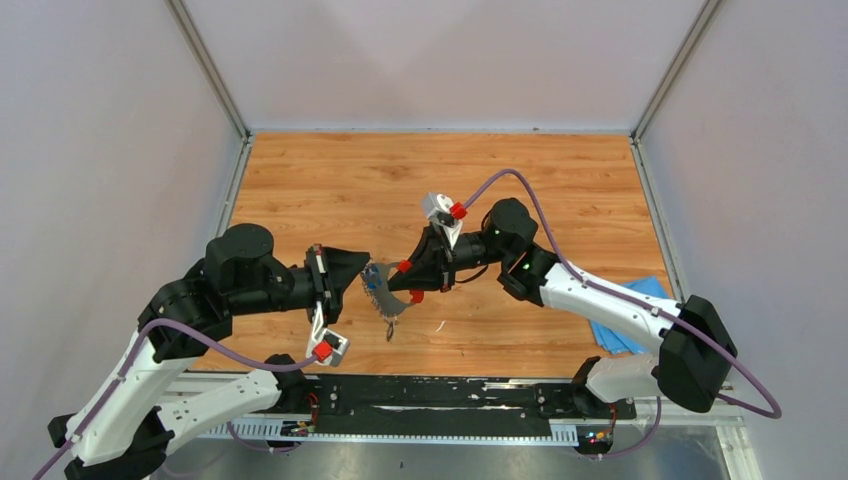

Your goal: Put the keys on the keyring

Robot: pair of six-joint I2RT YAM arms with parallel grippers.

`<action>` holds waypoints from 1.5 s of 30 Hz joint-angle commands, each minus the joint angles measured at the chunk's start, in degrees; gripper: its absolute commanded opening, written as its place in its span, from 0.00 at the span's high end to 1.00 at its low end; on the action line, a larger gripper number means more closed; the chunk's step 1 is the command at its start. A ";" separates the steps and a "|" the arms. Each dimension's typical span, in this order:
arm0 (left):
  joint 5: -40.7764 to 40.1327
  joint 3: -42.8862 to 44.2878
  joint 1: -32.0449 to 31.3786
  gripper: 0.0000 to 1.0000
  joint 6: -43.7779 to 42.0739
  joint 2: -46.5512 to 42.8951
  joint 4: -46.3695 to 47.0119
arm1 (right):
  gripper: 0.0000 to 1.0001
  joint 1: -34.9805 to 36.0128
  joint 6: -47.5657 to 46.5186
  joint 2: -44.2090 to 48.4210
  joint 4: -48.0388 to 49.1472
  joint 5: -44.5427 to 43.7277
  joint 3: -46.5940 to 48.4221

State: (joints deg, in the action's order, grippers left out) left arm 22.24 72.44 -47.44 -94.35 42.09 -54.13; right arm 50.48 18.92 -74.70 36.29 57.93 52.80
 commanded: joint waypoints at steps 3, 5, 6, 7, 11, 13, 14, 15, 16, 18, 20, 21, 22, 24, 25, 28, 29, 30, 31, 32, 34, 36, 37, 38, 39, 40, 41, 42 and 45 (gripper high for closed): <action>1.09 -0.11 -0.20 1.00 0.88 -0.20 0.34 | 1.00 1.05 0.28 1.38 -0.44 2.50 3.02; 1.75 0.70 -0.19 1.00 2.61 -0.08 0.34 | 1.00 0.98 0.12 1.18 -1.37 2.00 3.25; 1.97 1.29 -0.20 1.00 3.66 0.09 0.34 | 1.00 0.90 0.15 1.07 -1.58 1.75 3.27; 2.13 1.90 -0.20 1.00 4.95 0.30 0.34 | 1.00 0.75 0.13 1.05 -1.68 1.32 3.16; 2.68 7.54 -0.20 1.00 17.66 3.05 0.27 | 0.92 -0.90 0.56 0.77 -2.09 -0.08 3.52; 2.70 10.86 -0.20 1.00 25.77 5.21 0.25 | 0.83 -2.03 1.19 0.55 -2.18 -0.14 4.48; 2.58 11.99 -0.20 1.00 28.95 5.98 0.09 | 0.80 -2.39 1.26 0.40 -2.34 -0.12 5.07; 2.47 12.58 -0.20 1.00 30.80 6.52 -0.27 | 0.78 -2.66 1.19 0.30 -2.69 -0.13 5.75; 2.34 12.44 -0.20 1.00 31.36 6.67 -0.79 | 0.77 -2.86 1.02 0.19 -3.12 -0.18 6.33; 1.74 11.09 -0.20 1.00 31.39 6.22 -1.73 | 0.77 -3.10 1.03 0.01 -3.73 0.10 7.30; 0.95 9.74 -0.20 1.00 31.61 5.71 -2.49 | 0.76 -3.14 1.17 -0.01 -3.92 0.37 7.64; 0.81 9.39 -0.17 1.00 32.08 5.56 -2.74 | 0.75 -3.09 1.15 0.05 -4.13 0.31 7.59; 0.67 9.15 -0.19 1.00 32.68 5.59 -2.88 | 0.72 -3.10 1.04 0.22 -4.31 0.26 7.52; 0.39 9.23 -0.17 1.00 34.31 5.99 -3.19 | 0.62 -3.31 0.27 0.88 -5.72 -0.49 7.37; 0.05 9.40 -0.19 1.00 35.11 6.33 -3.51 | 0.58 -3.58 -0.53 1.46 -6.64 -1.16 7.37; -1.28 9.82 -0.19 1.00 38.00 7.30 -3.96 | 0.51 -5.20 -3.93 3.42 -11.12 -2.95 7.76; -2.11 9.88 -0.20 1.00 39.30 7.59 -3.96 | 0.48 -6.23 -5.24 4.16 -13.08 -3.80 8.09; -3.12 9.83 -0.19 1.00 41.01 8.04 -3.97 | 0.46 -6.99 -6.52 4.96 -14.73 -4.57 8.47; -4.43 9.98 -0.17 1.00 43.15 8.53 -3.90 | 0.43 -7.66 -7.63 5.72 -16.04 -5.49 8.58; -6.03 10.06 -0.15 1.00 45.22 9.03 -3.87 | 0.40 -8.11 -8.65 6.58 -17.10 -6.66 8.68; -9.48 10.24 -0.20 1.00 51.76 10.40 -3.87 | 0.37 -8.39 -11.33 7.75 -19.44 -8.97 8.98; -12.11 9.86 -0.19 1.00 57.39 11.38 -3.88 | 0.35 -8.43 -13.03 8.07 -21.32 -10.84 9.60; -12.78 9.16 -0.20 1.00 59.62 11.64 -3.88 | 0.35 -8.46 -13.38 8.09 -22.06 -11.65 9.98; -13.25 8.31 -0.20 1.00 61.72 11.81 -3.81 | 0.34 -8.31 -13.68 8.04 -22.59 -12.08 10.30; -13.94 7.72 -0.15 1.00 63.55 11.98 -3.73 | 0.34 -8.25 -13.71 8.01 -22.86 -12.46 10.54; -14.83 7.11 -0.12 1.00 65.36 12.22 -3.66 | 0.34 -7.96 -13.58 7.99 -22.97 -12.77 10.69; -15.81 6.46 0.13 1.00 67.29 12.26 -3.48 | 0.35 -7.48 -13.54 7.95 -23.28 -12.88 10.81; -15.89 5.69 0.70 1.00 68.78 12.19 -3.29 | 0.35 -6.84 -13.65 7.83 -23.48 -13.04 10.80; -13.15 4.33 2.99 1.00 72.18 12.20 -3.15 | 0.39 -3.82 -15.10 7.01 -24.92 -15.48 10.64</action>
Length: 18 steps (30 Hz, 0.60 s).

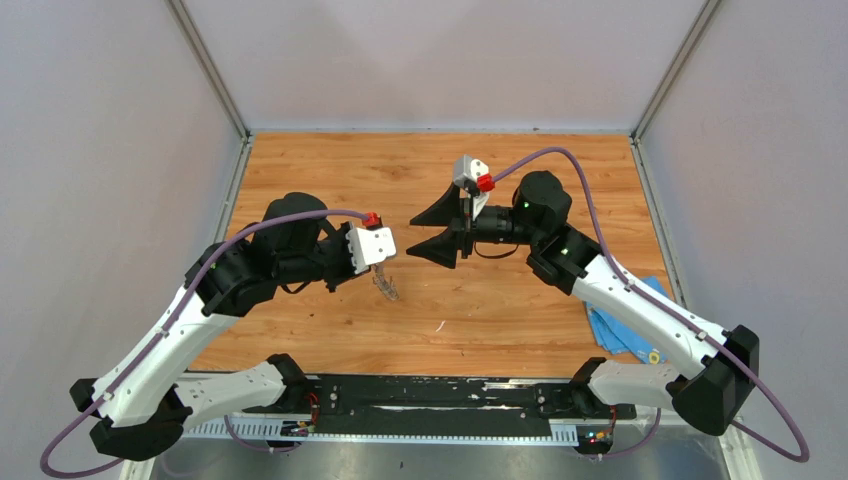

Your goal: Put the keys on the keyring

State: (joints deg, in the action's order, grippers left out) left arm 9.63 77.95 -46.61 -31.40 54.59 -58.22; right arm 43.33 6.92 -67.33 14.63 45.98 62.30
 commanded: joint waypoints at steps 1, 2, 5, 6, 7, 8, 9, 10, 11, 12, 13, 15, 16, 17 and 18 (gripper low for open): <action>0.24 -1.17 2.66 1.00 9.85 -0.09 0.91 | 0.41 4.48 -3.80 -0.41 -3.70 -5.18 0.82; 0.88 -0.93 2.88 1.00 10.26 0.23 0.91 | 0.43 5.61 -4.31 -0.45 -3.68 -6.48 0.46; 2.80 -0.19 3.36 1.00 10.83 1.18 1.51 | 0.48 9.26 -4.93 -0.88 -1.88 -10.43 -0.94; 3.09 -0.19 3.45 1.00 11.40 1.25 1.95 | 0.50 10.21 -4.83 -1.14 -1.28 -11.25 -1.14; 3.27 -0.33 3.45 1.00 11.57 1.30 2.39 | 0.52 10.87 -4.56 -1.39 -0.45 -11.79 -1.34; 3.24 -0.41 3.46 1.00 11.85 1.35 2.67 | 0.54 11.50 -4.12 -1.62 0.42 -12.48 -1.65; 3.32 -0.38 3.46 1.00 12.08 1.27 2.93 | 0.56 11.90 -3.76 -1.77 1.16 -13.16 -1.88; 3.39 -0.45 3.46 1.00 12.10 1.23 3.08 | 0.59 12.29 -3.60 -1.94 1.64 -13.72 -1.95; 3.54 -0.47 3.46 1.00 12.07 1.28 3.13 | 0.62 12.52 -3.58 -2.18 1.82 -14.10 -2.00; 3.55 -0.44 3.46 1.00 11.90 1.22 3.31 | 0.64 12.64 -3.58 -2.52 1.44 -14.54 -1.80; 3.54 -0.52 3.51 1.00 11.69 1.13 3.49 | 0.65 12.70 -3.50 -2.87 1.07 -14.79 -1.69; 3.81 -0.56 3.54 1.00 11.51 0.85 3.98 | 0.65 12.74 -3.53 -3.69 -0.12 -15.33 -1.36; 4.13 -0.69 3.54 1.00 11.31 0.53 4.25 | 0.66 12.74 -3.38 -3.99 -0.69 -15.77 -1.31; 4.43 -0.89 3.54 1.00 11.10 0.29 4.49 | 0.67 12.74 -3.19 -4.28 -1.07 -15.85 -1.23; 4.46 -1.06 3.54 1.00 10.96 0.12 4.78 | 0.69 12.72 -3.04 -4.52 -1.24 -15.65 -1.22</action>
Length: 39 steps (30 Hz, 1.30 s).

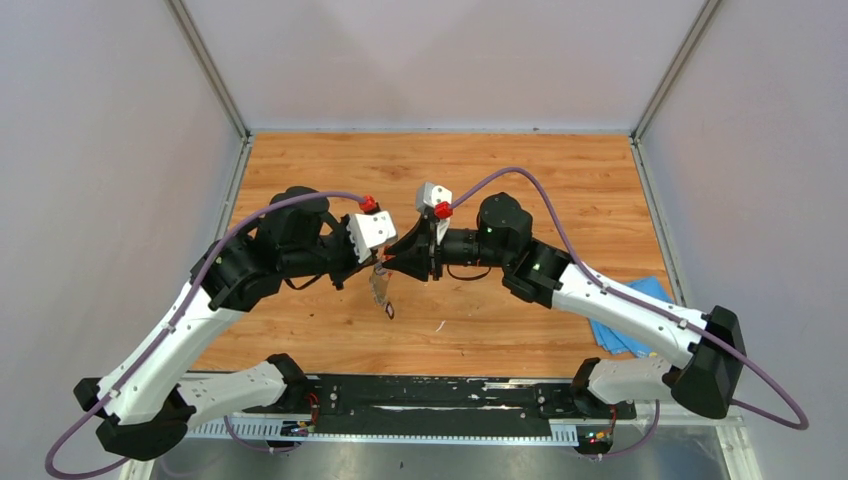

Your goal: Put the keys on the keyring

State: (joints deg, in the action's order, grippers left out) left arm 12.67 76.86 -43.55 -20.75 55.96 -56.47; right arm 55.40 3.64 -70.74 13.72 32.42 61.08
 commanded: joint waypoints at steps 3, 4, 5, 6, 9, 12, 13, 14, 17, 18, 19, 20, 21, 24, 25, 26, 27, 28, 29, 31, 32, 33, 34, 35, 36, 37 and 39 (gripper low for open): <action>1.21 -0.36 0.48 1.00 -0.27 -1.67 3.38 | 0.71 0.68 0.97 -1.54 -0.68 -1.84 0.00; 1.29 -0.39 0.48 1.00 -0.53 -1.76 3.50 | 0.72 0.68 1.03 -1.65 -0.70 -1.76 0.00; 1.35 -0.19 0.48 1.00 -0.70 -1.79 3.55 | 0.72 0.68 1.02 -1.82 -0.86 -1.53 0.00; 1.60 -0.02 0.48 1.00 -0.96 -1.83 3.59 | 0.72 0.68 1.06 -2.02 -0.97 -1.31 0.10; 1.90 0.07 0.48 1.00 -1.93 -1.96 3.56 | 0.73 0.65 1.42 -2.46 -0.82 -0.81 -0.10; 2.77 -0.57 0.48 1.00 -3.68 -2.72 3.56 | 0.74 0.68 1.94 -2.30 0.81 -0.28 -1.07; 3.22 -0.60 0.48 1.00 -4.19 -2.86 3.56 | 0.74 0.67 2.02 -2.33 1.14 -0.18 -1.21; 3.70 -0.39 0.48 1.00 -4.64 -3.02 3.56 | 0.74 0.63 1.99 -2.41 1.26 0.02 -1.21; 5.07 0.30 0.48 1.00 -6.23 -2.98 3.56 | 0.73 0.68 2.55 -3.09 1.68 1.30 -1.22; 5.46 0.33 0.48 1.00 -6.72 -3.08 3.47 | 0.69 0.68 2.83 -3.24 1.93 1.70 -1.29; 5.86 0.27 0.48 1.00 -7.27 -3.18 3.51 | 0.64 0.68 2.99 -3.40 2.46 2.32 -1.54; 6.37 0.18 0.48 1.00 -7.96 -3.43 3.47 | 0.61 0.68 3.29 -3.50 3.12 2.93 -1.92; 6.93 0.06 0.48 1.00 -8.58 -3.73 3.47 | 0.58 0.68 3.58 -3.46 4.01 3.15 -2.42; 8.00 0.17 0.48 1.00 -9.58 -3.90 3.47 | 0.54 0.65 4.33 -3.25 7.54 3.99 -4.26; 8.25 0.33 0.48 1.00 -9.76 -3.87 3.40 | 0.54 0.63 4.48 -3.43 8.12 4.28 -4.31; 8.56 0.48 0.48 1.00 -10.04 -3.90 3.38 | 0.55 0.60 4.58 -3.77 8.36 4.56 -4.21; 8.89 0.63 0.48 1.00 -10.34 -3.85 3.38 | 0.55 0.52 5.10 -4.10 8.87 4.98 -4.18; 9.00 0.72 0.48 1.00 -10.59 -3.82 3.38 | 0.56 0.44 5.27 -4.36 9.40 5.68 -4.24; 8.78 0.85 0.48 1.00 -10.82 -3.77 3.38 | 0.56 0.19 5.70 -4.60 9.44 6.01 -4.31; 7.24 0.61 0.48 1.00 -11.33 -4.12 3.38 | 0.51 -0.65 4.79 -4.06 7.70 5.84 -5.15; 6.38 0.13 0.48 1.00 -11.71 -4.40 3.38 | 0.46 -0.84 3.31 -3.22 6.07 4.76 -6.20; 5.56 -0.99 0.48 1.00 -12.36 -4.76 3.38 | 0.41 -1.01 2.05 -2.88 5.01 3.25 -7.41; 5.03 -2.00 0.53 1.00 -12.97 -5.07 3.38 | 0.39 -1.14 1.07 -2.99 4.69 2.69 -8.59; 4.52 -3.16 0.69 1.00 -13.76 -5.38 3.38 | 0.36 -1.10 -0.60 -3.60 4.11 2.79 -9.45; 3.79 -4.63 1.01 1.00 -14.61 -5.80 3.45 | 0.35 -0.94 -2.11 -4.83 3.94 2.70 -10.10; 3.32 -5.91 1.77 1.00 -15.34 -6.04 3.47 | 0.35 -0.86 -2.90 -6.28 4.40 2.27 -10.83; 3.63 -7.44 5.00 0.96 -15.94 -5.92 3.34 | 0.34 -0.55 -4.20 -10.35 7.66 1.74 -12.51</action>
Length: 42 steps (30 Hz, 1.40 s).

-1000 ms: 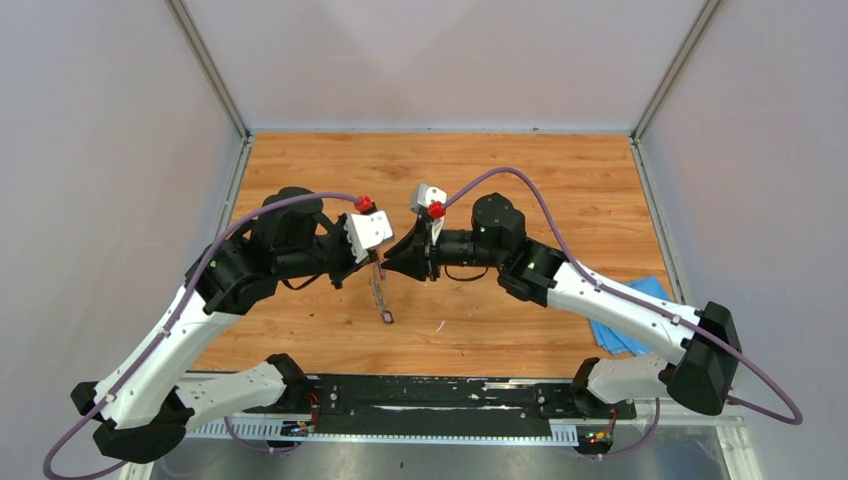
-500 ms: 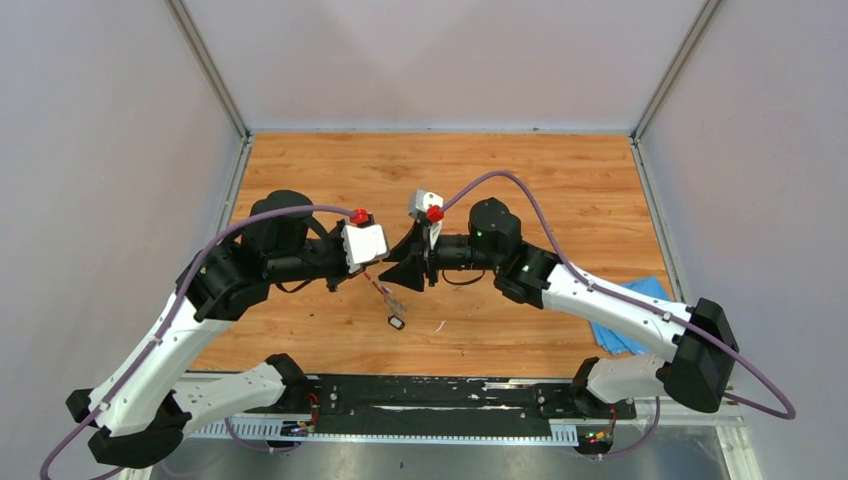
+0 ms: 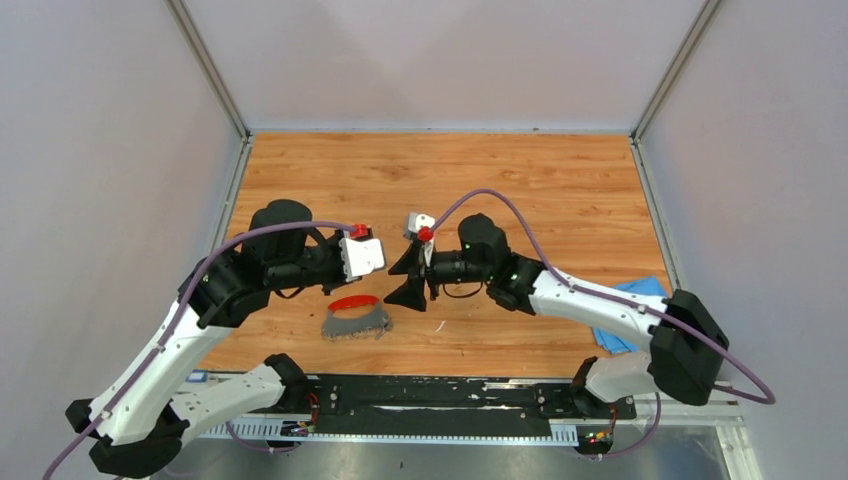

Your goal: Put the keys on the keyring

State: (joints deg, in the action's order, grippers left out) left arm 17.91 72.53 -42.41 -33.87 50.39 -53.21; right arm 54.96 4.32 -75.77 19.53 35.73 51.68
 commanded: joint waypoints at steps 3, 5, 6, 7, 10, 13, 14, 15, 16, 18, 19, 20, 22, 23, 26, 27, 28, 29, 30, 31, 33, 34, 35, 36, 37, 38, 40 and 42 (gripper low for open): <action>0.75 -3.92 12.33 0.61 -5.80 0.12 0.08 | 0.30 1.54 -8.39 -13.68 3.57 -1.30 -0.79; 1.53 -3.71 16.34 0.56 -7.71 0.77 0.04 | 0.28 2.33 -9.48 -19.16 2.75 -1.21 2.27; 1.91 -3.38 17.63 0.55 -7.75 1.31 0.04 | 0.28 2.54 -9.58 -21.00 3.22 -1.37 3.07; 2.21 -2.96 18.41 0.54 -7.62 1.61 0.04 | 0.28 2.74 -9.40 -22.21 3.77 -1.88 3.45; 2.07 -2.58 18.80 0.39 -7.52 1.90 0.08 | 0.29 2.87 -8.87 -22.92 4.32 -3.49 3.34; 0.93 -2.27 18.86 0.23 -5.85 2.80 0.12 | 0.29 2.87 -8.82 -21.55 2.94 -6.75 2.71; 0.44 -2.23 18.92 0.10 -4.83 3.33 0.12 | 0.29 2.83 -8.65 -21.00 2.09 -8.46 2.64; -0.07 -2.15 19.01 0.02 -3.80 3.99 0.12 | 0.28 2.60 -8.43 -20.40 1.30 -9.78 2.55; -0.73 -2.09 19.15 0.00 -2.70 4.76 0.12 | 0.25 2.42 -7.93 -19.69 0.73 -10.77 2.44; -1.11 -1.96 19.94 0.00 -1.50 5.95 0.16 | 0.22 2.20 -6.98 -18.14 0.56 -13.34 1.57; -1.18 -1.96 20.60 0.00 -1.33 6.42 0.21 | 0.21 2.13 -6.88 -17.39 0.47 -14.29 0.79; -1.43 -1.96 21.23 0.00 -1.19 6.90 0.21 | 0.21 2.09 -6.74 -16.45 0.12 -15.53 0.34; -1.54 -1.95 22.79 0.00 -1.11 7.87 0.21 | 0.21 1.85 -6.16 -14.78 -1.09 -17.14 -0.38; -1.23 -1.96 23.67 0.00 -1.04 8.31 0.29 | 0.21 1.68 -5.76 -13.92 -1.63 -17.97 -0.74; -0.55 -2.08 26.60 0.00 1.31 10.08 0.70 | 0.20 1.24 -3.84 -11.08 -1.95 -21.96 -2.81; -0.73 -2.23 27.66 0.00 2.52 10.70 1.07 | 0.20 0.83 -2.35 -9.74 -2.67 -24.24 -3.42; -1.45 -2.49 28.58 0.00 3.70 11.50 1.41 | 0.20 0.17 -0.92 -8.80 -3.40 -26.85 -3.88; -2.34 -2.75 29.42 0.00 4.51 12.69 1.52 | 0.20 -0.79 0.93 -7.50 -4.04 -29.75 -4.70; -3.25 -3.15 30.39 0.00 4.95 13.93 1.57 | 0.20 -2.40 2.83 -4.96 -4.14 -33.11 -6.05; -3.22 -3.69 31.41 0.00 5.25 15.44 1.93 | 0.20 -4.69 5.27 -2.69 -3.63 -36.77 -7.90; -2.07 -5.99 34.14 0.00 6.70 17.82 5.19 | 0.20 -10.86 10.51 2.05 -2.84 -42.33 -12.25; -1.61 -7.88 35.59 0.00 8.19 18.40 10.29 | 0.20 -14.06 12.83 4.33 -2.82 -45.17 -14.57; -0.72 -10.41 37.15 0.00 9.77 18.70 15.06 | 0.20 -17.20 14.27 6.58 -3.37 -49.17 -16.60; -0.33 -14.54 38.36 0.00 11.26 18.63 20.94 | 0.20 -20.63 14.86 8.92 -4.25 -52.91 -18.76; -0.40 -17.77 39.19 0.00 12.91 18.33 26.79 | 0.20 -22.63 14.21 10.81 -4.86 -56.57 -20.17; -0.46 -21.33 39.68 0.00 14.29 18.00 32.92 | 0.20 -24.58 13.28 12.70 -5.46 -60.51 -21.17; -0.31 -27.21 39.73 0.00 16.63 17.87 42.64 | 0.20 -27.12 8.61 15.62 -4.53 -69.32 -23.25; -1.09 -32.02 39.77 0.00 18.91 18.57 50.92 | 0.18 -28.92 2.80 17.53 0.79 -77.62 -26.24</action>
State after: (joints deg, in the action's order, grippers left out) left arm 16.45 47.42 -2.85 -21.50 68.86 -24.88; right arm 29.08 13.58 -61.93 15.90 -20.51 29.85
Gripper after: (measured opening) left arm 0.999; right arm 0.806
